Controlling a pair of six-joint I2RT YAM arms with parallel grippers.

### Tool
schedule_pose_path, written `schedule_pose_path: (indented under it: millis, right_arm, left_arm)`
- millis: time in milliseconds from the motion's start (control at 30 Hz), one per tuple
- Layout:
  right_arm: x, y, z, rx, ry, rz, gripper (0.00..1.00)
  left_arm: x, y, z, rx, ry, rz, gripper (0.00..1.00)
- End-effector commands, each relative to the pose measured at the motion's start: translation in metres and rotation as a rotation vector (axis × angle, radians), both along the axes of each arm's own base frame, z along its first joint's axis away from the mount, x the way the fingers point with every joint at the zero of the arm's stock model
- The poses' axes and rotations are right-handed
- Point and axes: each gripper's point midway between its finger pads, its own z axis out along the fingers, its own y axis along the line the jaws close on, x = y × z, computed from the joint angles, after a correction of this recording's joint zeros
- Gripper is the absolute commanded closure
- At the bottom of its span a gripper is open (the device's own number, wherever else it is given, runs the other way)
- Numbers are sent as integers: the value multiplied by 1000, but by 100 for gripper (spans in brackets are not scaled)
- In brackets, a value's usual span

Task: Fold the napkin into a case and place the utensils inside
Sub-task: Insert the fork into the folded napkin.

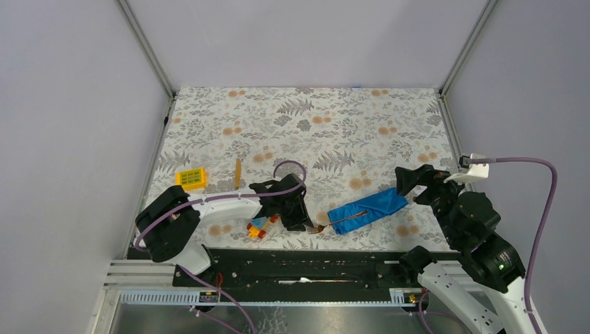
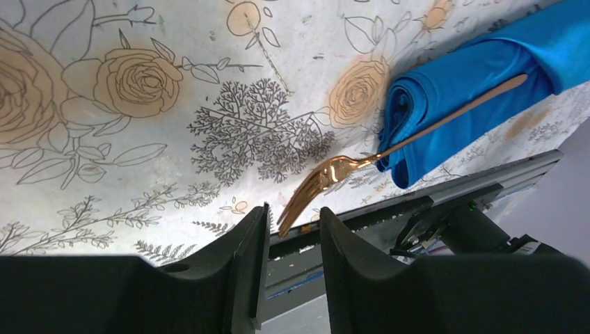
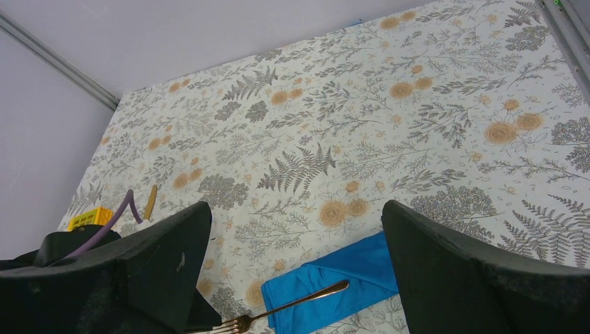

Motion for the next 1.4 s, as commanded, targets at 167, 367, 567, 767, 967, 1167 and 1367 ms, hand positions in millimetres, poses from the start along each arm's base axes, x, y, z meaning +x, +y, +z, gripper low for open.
schedule_pose_path:
  millis: [167, 367, 567, 767, 967, 1167, 1367]
  right_arm:
    - [-1, -2, 10, 20, -36, -5, 0]
    - [-1, 1, 10, 22, -34, 8, 0]
    - [-2, 2, 10, 27, -36, 15, 0]
    - [-2, 2, 10, 28, -38, 20, 0]
    - [-3, 3, 8, 29, -34, 21, 0]
    - [-2, 2, 8, 21, -35, 20, 0]
    - [-3, 1, 7, 22, -34, 18, 0]
  left_arm:
    - [10, -17, 8, -51, -30, 36, 63]
    - [5, -20, 1, -70, 3, 32, 70]
    - [3, -21, 1, -74, 5, 26, 75]
    - [-2, -18, -8, -54, 32, 27, 70]
    - [0, -21, -9, -66, 25, 26, 70]
    - [1, -26, -8, -81, 29, 18, 85]
    - [6, -30, 14, -129, -12, 32, 93]
